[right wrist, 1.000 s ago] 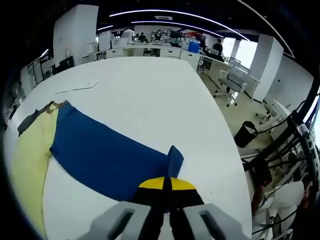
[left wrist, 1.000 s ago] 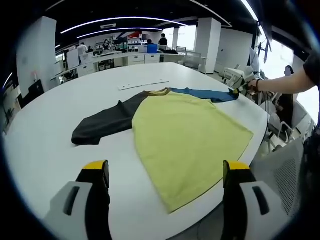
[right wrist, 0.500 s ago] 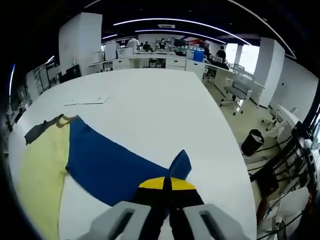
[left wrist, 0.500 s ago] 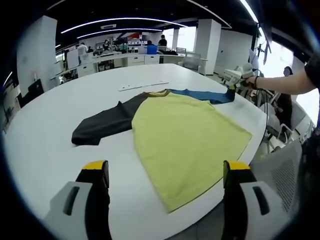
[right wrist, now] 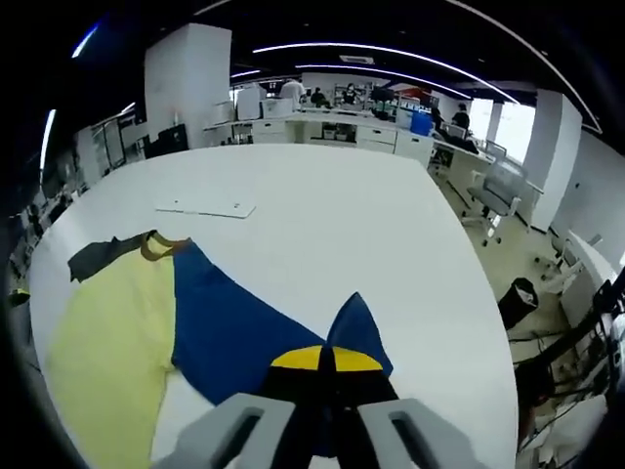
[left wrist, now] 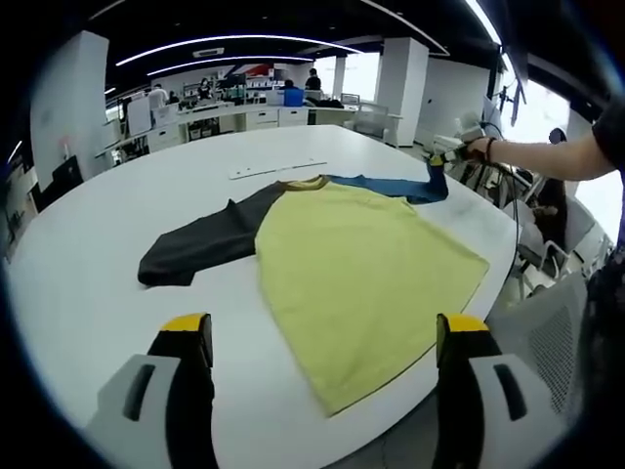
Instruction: Fold the garment on the visible template until the final outline fits inside the template.
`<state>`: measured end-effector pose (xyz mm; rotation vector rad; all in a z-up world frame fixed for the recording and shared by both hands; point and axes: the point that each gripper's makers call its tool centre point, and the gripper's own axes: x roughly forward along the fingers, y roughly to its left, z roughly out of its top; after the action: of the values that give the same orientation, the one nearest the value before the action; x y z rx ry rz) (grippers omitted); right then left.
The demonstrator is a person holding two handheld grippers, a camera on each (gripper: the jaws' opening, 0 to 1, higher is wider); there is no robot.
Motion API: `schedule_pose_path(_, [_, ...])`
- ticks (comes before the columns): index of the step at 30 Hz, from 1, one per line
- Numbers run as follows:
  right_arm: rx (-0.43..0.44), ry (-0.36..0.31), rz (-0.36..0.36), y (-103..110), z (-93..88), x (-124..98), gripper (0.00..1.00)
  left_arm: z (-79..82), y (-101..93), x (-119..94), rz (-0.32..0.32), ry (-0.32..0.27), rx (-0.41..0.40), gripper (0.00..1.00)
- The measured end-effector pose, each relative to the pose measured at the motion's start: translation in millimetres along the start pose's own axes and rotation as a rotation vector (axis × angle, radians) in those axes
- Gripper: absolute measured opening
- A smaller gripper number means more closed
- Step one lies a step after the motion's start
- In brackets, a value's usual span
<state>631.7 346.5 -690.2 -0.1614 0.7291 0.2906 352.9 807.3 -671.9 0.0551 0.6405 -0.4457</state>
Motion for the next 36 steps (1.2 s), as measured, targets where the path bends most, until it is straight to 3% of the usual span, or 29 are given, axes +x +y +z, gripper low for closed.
schedule_pose_path(23, [-0.069,-0.031,0.149,102,49.4,18,0.0,-4.2,-2.2,-4,-0.015,0.007,0.011,0.92])
schedule_pose_path(36, [-0.089,-0.031,0.202,134,64.5,19,0.0,-4.5,-1.7,-5,-0.01,0.012,0.019,0.92])
